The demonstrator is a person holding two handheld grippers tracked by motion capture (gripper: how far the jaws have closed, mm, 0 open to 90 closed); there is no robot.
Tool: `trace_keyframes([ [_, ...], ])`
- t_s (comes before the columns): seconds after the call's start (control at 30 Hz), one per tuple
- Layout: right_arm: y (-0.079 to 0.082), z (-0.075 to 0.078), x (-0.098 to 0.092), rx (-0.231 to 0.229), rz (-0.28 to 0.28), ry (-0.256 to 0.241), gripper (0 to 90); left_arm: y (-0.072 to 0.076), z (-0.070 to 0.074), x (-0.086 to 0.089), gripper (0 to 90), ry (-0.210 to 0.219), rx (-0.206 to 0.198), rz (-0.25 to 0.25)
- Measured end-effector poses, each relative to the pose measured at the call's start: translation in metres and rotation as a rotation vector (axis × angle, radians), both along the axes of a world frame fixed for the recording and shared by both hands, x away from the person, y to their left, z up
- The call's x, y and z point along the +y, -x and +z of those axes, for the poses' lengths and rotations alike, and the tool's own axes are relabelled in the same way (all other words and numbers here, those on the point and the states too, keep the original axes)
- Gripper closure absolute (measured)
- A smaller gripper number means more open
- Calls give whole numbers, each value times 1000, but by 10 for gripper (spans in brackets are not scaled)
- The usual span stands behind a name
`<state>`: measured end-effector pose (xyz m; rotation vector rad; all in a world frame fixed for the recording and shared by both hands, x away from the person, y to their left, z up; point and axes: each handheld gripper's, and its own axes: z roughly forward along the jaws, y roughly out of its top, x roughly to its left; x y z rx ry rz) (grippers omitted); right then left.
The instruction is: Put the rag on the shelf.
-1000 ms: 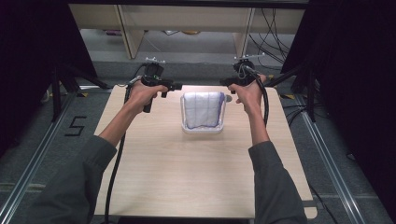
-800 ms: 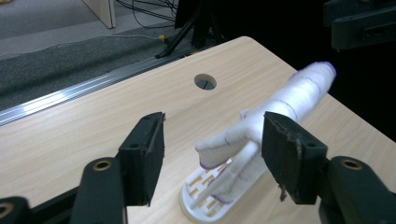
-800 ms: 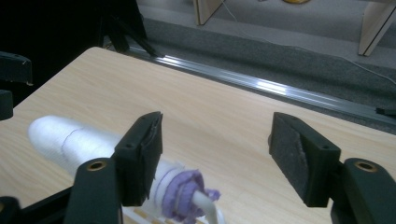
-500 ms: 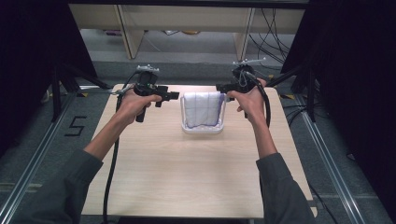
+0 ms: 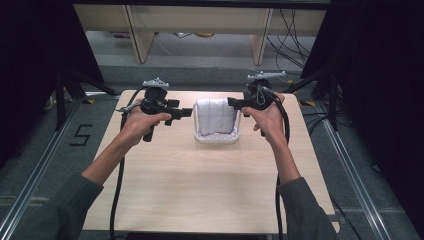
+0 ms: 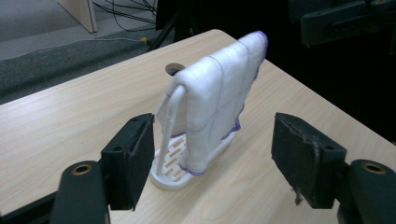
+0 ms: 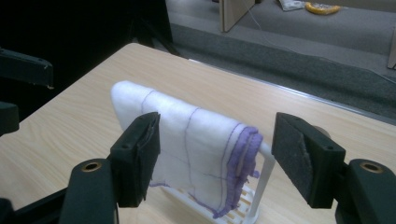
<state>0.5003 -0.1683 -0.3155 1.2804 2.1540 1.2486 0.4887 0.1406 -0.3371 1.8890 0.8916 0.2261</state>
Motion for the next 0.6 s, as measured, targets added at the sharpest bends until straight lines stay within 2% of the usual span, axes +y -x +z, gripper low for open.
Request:
trace_keyframes([
  [0.27,12,-6,-3,-11,15,-21,335,11,-8,2,267,10,3,-2],
  [0.37,15,-6,-4,-14,18,1,334,14,-11,4,267,22,8,-12],
  [0.4,18,-7,-4,-7,15,-19,334,16,-12,4,266,20,1,-7],
  [0.5,21,-7,-4,-8,23,-24,332,19,-14,6,265,29,4,-8],
  [0.6,27,-9,-5,-8,22,-26,329,21,-15,9,259,50,14,-37],
])
